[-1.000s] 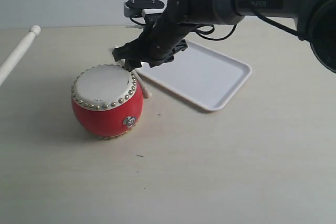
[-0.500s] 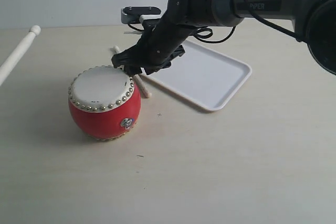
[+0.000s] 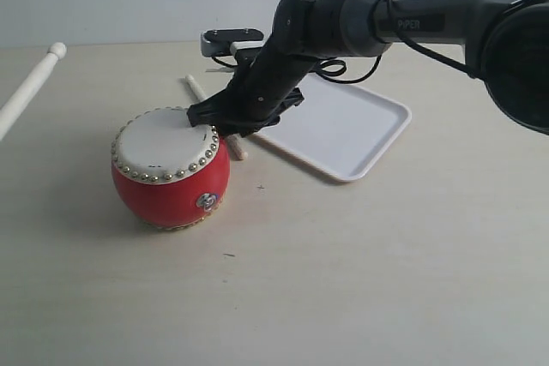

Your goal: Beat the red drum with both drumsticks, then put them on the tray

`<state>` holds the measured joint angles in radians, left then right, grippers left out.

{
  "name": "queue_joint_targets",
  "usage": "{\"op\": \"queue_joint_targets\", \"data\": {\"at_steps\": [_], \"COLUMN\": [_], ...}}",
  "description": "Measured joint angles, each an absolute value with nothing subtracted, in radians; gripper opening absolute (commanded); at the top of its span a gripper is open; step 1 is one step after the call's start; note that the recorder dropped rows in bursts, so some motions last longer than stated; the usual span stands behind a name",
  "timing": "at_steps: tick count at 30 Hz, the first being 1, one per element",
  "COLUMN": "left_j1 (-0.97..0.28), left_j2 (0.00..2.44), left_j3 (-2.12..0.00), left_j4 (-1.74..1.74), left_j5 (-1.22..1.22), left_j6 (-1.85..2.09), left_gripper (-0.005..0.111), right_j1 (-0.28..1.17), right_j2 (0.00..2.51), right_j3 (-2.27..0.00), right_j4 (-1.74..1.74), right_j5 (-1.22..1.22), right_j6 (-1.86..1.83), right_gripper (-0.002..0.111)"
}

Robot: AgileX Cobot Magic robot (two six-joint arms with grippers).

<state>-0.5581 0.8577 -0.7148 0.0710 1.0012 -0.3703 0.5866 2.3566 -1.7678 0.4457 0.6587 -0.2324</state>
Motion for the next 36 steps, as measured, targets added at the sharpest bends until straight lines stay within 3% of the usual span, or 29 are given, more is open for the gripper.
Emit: {"op": "queue_joint_targets", "data": {"at_steps": [21, 36], "left_j1": [-0.558, -0.558], "left_j2": [0.858, 0.858], "left_j3": [-0.715, -0.715], "left_j4": [0.071, 0.071], "left_j5": [1.001, 1.016], "left_j6": [-0.370, -0.370], "left_gripper": [0.000, 0.000], "right_j1": [0.586, 0.586], "right_j2": [2.359, 2.359], "right_j3": [-1.768, -1.768], "right_j4": [0.570, 0.412], "right_j5": [0.643, 0.587], "right_j6": [-0.211, -0.074], "right_gripper": [0.048, 0.048]}}
